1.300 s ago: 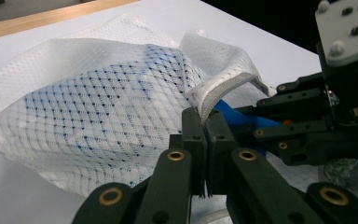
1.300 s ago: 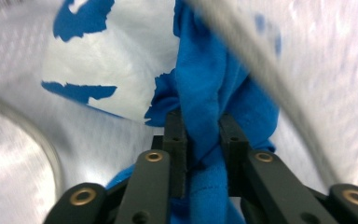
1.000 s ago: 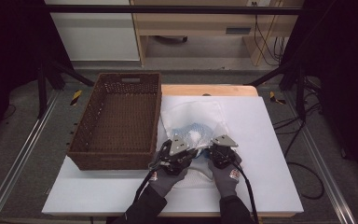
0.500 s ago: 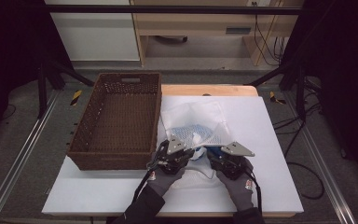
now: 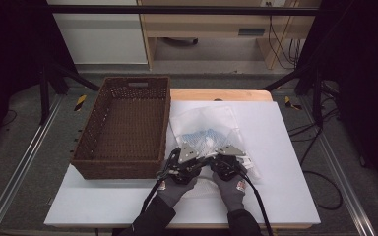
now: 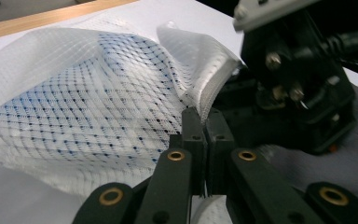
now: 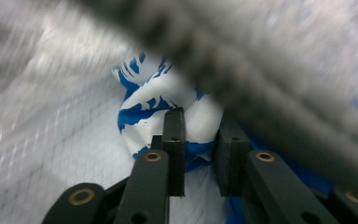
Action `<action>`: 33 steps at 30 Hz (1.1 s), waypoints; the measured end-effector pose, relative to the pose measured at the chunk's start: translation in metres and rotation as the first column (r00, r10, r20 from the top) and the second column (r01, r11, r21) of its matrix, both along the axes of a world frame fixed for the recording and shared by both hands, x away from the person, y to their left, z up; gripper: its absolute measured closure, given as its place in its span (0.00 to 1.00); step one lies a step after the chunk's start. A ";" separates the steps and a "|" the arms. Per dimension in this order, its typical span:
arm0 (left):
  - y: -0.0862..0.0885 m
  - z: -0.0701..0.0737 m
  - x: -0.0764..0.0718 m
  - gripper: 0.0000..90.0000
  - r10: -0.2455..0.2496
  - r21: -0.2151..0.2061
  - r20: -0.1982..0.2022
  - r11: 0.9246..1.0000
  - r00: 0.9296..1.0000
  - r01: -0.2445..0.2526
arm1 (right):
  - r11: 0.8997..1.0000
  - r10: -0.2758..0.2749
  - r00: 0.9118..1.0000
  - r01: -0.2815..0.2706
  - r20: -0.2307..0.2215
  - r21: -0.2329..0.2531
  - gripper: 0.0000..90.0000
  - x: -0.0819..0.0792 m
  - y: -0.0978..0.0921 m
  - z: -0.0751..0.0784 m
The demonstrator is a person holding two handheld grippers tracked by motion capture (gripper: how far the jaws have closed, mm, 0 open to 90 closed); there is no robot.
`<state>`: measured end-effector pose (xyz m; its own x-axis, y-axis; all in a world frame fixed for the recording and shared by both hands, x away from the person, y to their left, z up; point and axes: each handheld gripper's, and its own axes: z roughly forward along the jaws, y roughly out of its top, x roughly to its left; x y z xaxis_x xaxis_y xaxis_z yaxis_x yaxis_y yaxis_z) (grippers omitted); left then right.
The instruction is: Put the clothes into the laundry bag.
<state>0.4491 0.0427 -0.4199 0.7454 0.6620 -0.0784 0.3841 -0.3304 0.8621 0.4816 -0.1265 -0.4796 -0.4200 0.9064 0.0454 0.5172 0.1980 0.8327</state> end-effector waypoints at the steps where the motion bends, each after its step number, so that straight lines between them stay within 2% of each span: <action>1: 0.000 0.000 0.000 0.98 0.000 0.000 0.000 1.000 1.000 0.000 | 1.000 0.000 1.000 0.000 0.000 0.000 0.86 0.000 0.000 0.000; 2: 0.000 0.002 -0.002 0.98 -0.012 -0.003 0.005 1.000 1.000 0.012 | 1.000 -0.022 0.999 0.021 0.048 0.017 0.87 0.003 -0.001 0.005; 3: 0.000 0.002 -0.002 0.98 -0.012 -0.003 0.005 1.000 1.000 0.012 | 1.000 -0.022 0.999 0.021 0.048 0.017 0.87 0.003 -0.001 0.005; 4: -0.001 0.002 -0.004 0.98 -0.021 0.000 0.009 1.000 1.000 0.021 | 0.998 -0.056 0.995 0.053 0.080 0.034 0.87 0.006 -0.001 0.008; 5: -0.001 0.002 -0.004 0.98 -0.021 0.000 0.009 1.000 1.000 0.021 | 0.998 -0.056 0.995 0.053 0.080 0.034 0.87 0.006 -0.001 0.008; 6: -0.002 0.001 -0.004 0.98 -0.027 0.007 0.007 1.000 1.000 0.027 | 0.996 -0.085 0.992 0.084 0.093 0.020 0.87 0.013 -0.001 0.006; 8: -0.002 -0.001 -0.004 0.98 -0.029 0.009 0.002 1.000 1.000 0.029 | 0.995 -0.099 0.991 0.099 0.088 0.008 0.86 0.016 -0.001 0.003; 10: -0.003 -0.007 -0.003 0.98 -0.034 0.025 -0.010 0.999 0.999 0.034 | 0.990 -0.134 0.989 0.137 0.064 -0.034 0.83 0.023 -0.003 -0.006; 12: -0.003 -0.009 -0.003 0.98 -0.034 0.029 -0.015 0.999 0.999 0.035 | 0.991 -0.125 0.991 0.127 0.055 -0.031 0.77 0.023 -0.004 -0.004; 13: -0.004 -0.010 -0.002 0.98 -0.032 0.030 -0.022 0.999 0.999 0.033 | 0.991 -0.125 0.991 0.127 0.055 -0.031 0.77 0.023 -0.004 -0.004; 14: -0.004 -0.012 0.000 0.98 -0.028 0.032 -0.026 0.999 0.999 0.028 | 0.994 -0.107 0.993 0.109 0.057 -0.025 0.67 0.018 -0.006 0.000; 16: -0.003 -0.013 0.001 0.98 -0.022 0.034 -0.028 0.999 0.999 0.023 | 0.997 -0.069 0.996 0.070 0.054 -0.016 0.62 0.009 -0.010 0.006; 17: -0.003 -0.013 0.001 0.98 -0.022 0.034 -0.028 0.999 0.999 0.023 | 0.997 -0.069 0.996 0.070 0.054 -0.016 0.62 0.009 -0.010 0.006; 19: -0.002 -0.013 0.002 0.98 -0.018 0.033 -0.026 0.999 1.000 0.018 | 1.000 -0.021 0.998 0.021 0.054 -0.003 0.59 -0.006 -0.016 0.012; 20: 0.000 -0.012 0.003 0.98 -0.011 0.032 -0.025 0.999 1.000 0.012 | 1.000 0.029 0.999 -0.029 0.043 -0.008 0.57 -0.023 -0.025 0.016; 21: 0.000 -0.012 0.003 0.98 -0.011 0.032 -0.025 0.999 1.000 0.012 | 1.000 0.029 0.999 -0.029 0.043 -0.008 0.57 -0.023 -0.025 0.016; 22: 0.001 -0.012 0.004 0.98 -0.008 0.032 -0.024 0.999 1.000 0.009 | 0.998 0.069 0.996 -0.069 0.053 -0.005 0.58 -0.041 -0.036 0.021; 23: 0.002 -0.012 0.004 0.98 -0.005 0.032 -0.024 0.999 1.000 0.006 | 0.997 0.078 0.995 -0.078 0.058 0.003 0.58 -0.049 -0.042 0.024; 24: 0.003 -0.012 0.005 0.98 -0.002 0.035 -0.025 0.999 1.000 0.003 | 0.997 0.078 0.995 -0.078 0.058 0.003 0.58 -0.049 -0.042 0.024; 25: 0.003 -0.013 0.006 0.98 0.001 0.036 -0.026 0.999 1.000 -0.001 | 0.997 0.071 0.994 -0.071 0.080 -0.004 0.59 -0.059 -0.055 0.030; 27: 0.004 -0.014 0.008 0.98 0.007 0.035 -0.035 0.999 0.999 -0.006 | 0.999 0.055 0.994 -0.055 0.097 -0.004 0.59 -0.063 -0.066 0.034; 30: 0.002 -0.017 0.007 0.95 0.000 0.053 -0.040 0.999 0.999 0.002 | 1.000 0.000 0.995 0.003 0.101 -0.026 0.58 -0.056 -0.081 0.032; 31: 0.002 -0.017 0.007 0.92 0.000 0.053 -0.040 0.999 0.999 0.002 | 1.000 0.000 0.995 0.003 0.101 -0.026 0.58 -0.056 -0.081 0.032; 32: 0.003 -0.017 0.004 0.89 -0.006 0.063 -0.037 0.998 0.999 0.008 | 0.998 -0.042 0.996 0.046 0.079 -0.049 0.58 -0.046 -0.091 0.024; 33: 0.004 -0.016 0.002 0.86 -0.011 0.065 -0.036 0.998 0.999 0.013 | 0.996 -0.060 0.996 0.064 0.058 -0.060 0.58 -0.041 -0.095 0.019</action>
